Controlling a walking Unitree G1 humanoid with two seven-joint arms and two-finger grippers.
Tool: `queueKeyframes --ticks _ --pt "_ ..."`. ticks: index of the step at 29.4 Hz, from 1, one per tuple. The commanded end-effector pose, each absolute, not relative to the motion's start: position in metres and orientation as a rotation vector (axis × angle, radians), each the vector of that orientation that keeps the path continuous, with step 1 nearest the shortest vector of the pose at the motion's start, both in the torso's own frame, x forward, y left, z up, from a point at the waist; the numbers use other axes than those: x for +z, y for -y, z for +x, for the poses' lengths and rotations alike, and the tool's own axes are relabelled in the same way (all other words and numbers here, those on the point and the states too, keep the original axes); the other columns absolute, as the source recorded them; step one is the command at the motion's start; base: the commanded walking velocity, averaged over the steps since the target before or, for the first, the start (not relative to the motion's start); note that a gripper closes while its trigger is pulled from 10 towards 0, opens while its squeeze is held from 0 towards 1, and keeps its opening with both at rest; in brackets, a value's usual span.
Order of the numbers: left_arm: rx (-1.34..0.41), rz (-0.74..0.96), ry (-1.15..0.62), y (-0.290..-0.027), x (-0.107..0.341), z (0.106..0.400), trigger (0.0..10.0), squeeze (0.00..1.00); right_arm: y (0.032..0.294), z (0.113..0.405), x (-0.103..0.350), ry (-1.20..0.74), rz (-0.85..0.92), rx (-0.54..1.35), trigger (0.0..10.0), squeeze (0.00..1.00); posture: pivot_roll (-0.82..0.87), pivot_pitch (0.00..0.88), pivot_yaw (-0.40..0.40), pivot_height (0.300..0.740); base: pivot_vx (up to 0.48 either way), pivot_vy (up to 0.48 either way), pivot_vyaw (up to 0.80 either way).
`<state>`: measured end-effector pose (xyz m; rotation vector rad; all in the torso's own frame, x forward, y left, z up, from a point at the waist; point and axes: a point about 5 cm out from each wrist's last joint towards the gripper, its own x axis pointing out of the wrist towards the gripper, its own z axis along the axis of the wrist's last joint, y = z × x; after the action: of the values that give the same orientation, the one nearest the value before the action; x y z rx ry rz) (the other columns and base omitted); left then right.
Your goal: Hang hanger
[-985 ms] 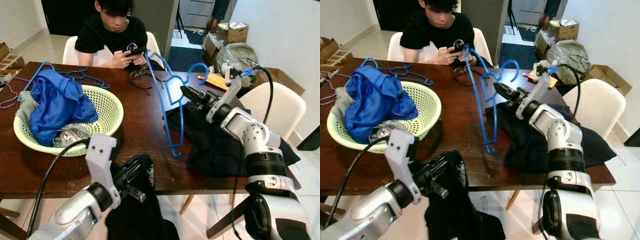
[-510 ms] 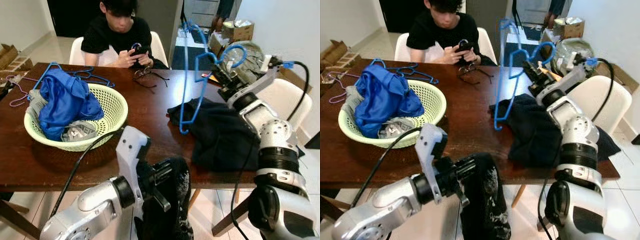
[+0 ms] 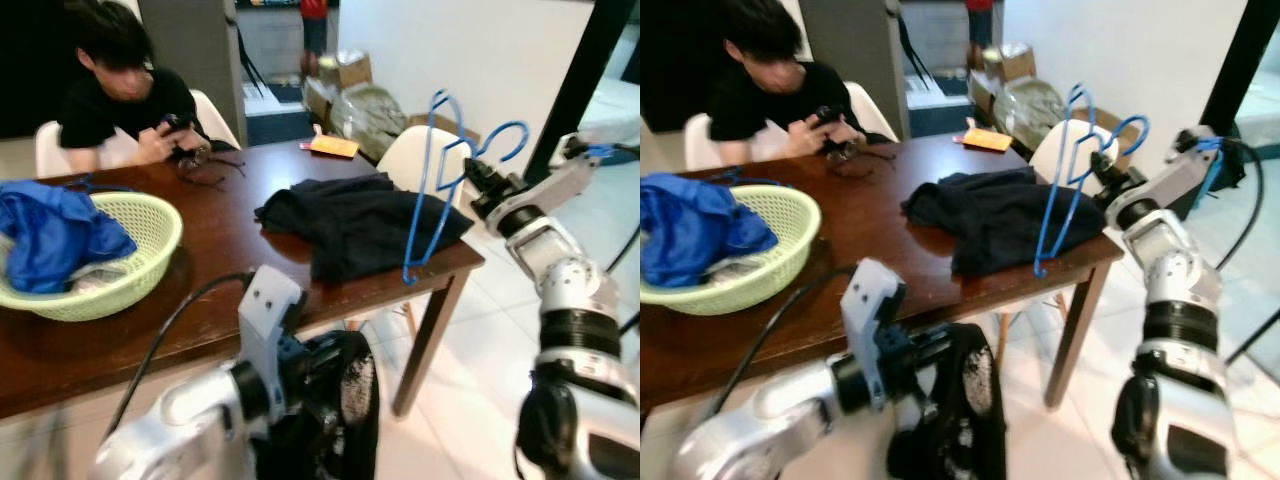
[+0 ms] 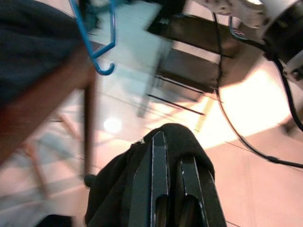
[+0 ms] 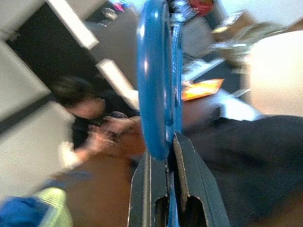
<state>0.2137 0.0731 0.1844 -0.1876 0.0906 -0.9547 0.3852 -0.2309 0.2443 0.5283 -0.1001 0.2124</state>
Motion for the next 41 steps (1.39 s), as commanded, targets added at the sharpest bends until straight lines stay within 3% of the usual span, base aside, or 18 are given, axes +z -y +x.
queueKeyframes --ticks 1,5,7,14,19,21,24,32,36,41 --pt "-0.908 -0.163 -0.057 -0.080 0.188 0.221 10.0 0.00 0.238 0.386 0.236 0.067 0.412 0.130 0.0 0.00 0.13 0.034 -0.056 0.735 -0.296 0.000 -0.75" --pt "-0.840 -0.138 -0.042 -0.087 0.187 0.229 10.0 0.00 0.238 0.386 0.227 0.023 0.295 0.096 0.0 0.00 0.13 0.036 -0.054 0.735 -0.148 0.000 -0.75" --pt "-0.698 -0.101 -0.020 -0.102 0.186 0.246 10.0 0.00 0.235 0.384 0.216 -0.014 0.184 0.080 0.0 0.00 0.12 0.037 -0.054 0.735 0.000 0.000 -0.76" --pt "-0.418 -0.036 0.020 -0.140 0.187 0.269 10.0 0.00 0.230 0.381 0.202 -0.052 0.076 0.063 0.0 0.00 0.12 0.035 -0.051 0.735 0.000 0.000 -0.76" --pt "-0.311 0.086 0.013 -0.166 0.183 0.277 10.0 0.00 0.232 0.378 0.190 -0.078 -0.001 0.041 0.0 0.00 0.11 0.032 -0.051 0.735 0.000 0.000 -0.76" --pt "-0.279 0.214 -0.012 -0.184 0.177 0.280 10.0 0.00 0.234 0.375 0.183 -0.099 -0.023 0.072 0.0 0.00 0.11 0.031 -0.051 0.735 0.000 0.000 -0.76" --pt "-0.270 0.230 -0.017 -0.187 0.175 0.281 10.0 0.00 0.233 0.374 0.181 -0.102 -0.028 0.086 0.0 0.00 0.11 0.031 -0.051 0.735 0.000 0.000 -0.76" --pt "-0.309 0.089 0.008 -0.193 0.173 0.286 10.0 0.00 0.240 0.369 0.174 -0.129 -0.069 0.147 0.0 0.00 0.09 0.020 -0.053 0.735 0.000 0.000 -0.76" --pt "-0.367 -0.188 0.048 -0.190 0.175 0.297 10.0 0.00 0.236 0.370 0.167 -0.150 -0.029 0.191 0.0 0.00 0.06 0.007 -0.056 0.735 0.000 0.000 -0.76" --pt "-0.389 -0.257 0.103 -0.186 0.186 0.300 10.0 0.00 0.229 0.371 0.170 -0.136 -0.011 0.230 0.0 0.00 0.06 0.015 -0.061 0.735 0.000 0.000 -0.76"
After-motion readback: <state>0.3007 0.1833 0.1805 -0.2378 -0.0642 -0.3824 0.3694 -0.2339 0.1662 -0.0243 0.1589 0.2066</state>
